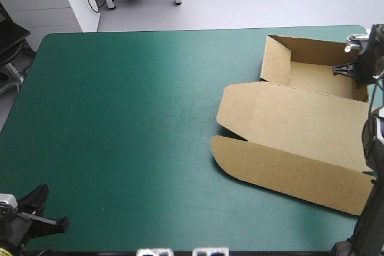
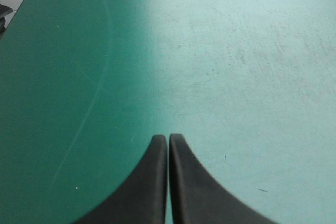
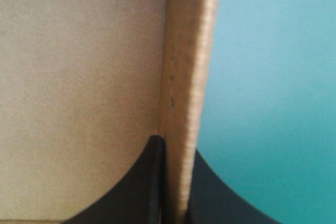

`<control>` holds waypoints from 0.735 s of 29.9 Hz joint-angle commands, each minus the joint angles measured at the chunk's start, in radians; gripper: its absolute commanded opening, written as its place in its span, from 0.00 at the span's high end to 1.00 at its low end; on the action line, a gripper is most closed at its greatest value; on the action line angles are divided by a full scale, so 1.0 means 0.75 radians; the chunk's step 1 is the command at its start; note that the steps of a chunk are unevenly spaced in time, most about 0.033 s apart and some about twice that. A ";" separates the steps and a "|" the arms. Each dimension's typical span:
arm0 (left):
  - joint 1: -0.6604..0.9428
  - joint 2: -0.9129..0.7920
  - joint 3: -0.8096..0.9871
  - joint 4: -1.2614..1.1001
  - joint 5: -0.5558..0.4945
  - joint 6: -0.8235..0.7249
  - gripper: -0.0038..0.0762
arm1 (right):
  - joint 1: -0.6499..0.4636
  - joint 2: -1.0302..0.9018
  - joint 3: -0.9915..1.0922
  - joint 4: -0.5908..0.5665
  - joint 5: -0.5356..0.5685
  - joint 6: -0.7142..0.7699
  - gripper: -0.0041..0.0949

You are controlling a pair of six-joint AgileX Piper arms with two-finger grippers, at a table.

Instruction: Fold the box

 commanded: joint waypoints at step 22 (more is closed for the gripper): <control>-0.002 0.020 -0.029 0.009 -0.090 -0.010 0.96 | -0.155 -0.115 -0.055 0.020 0.013 -0.065 0.39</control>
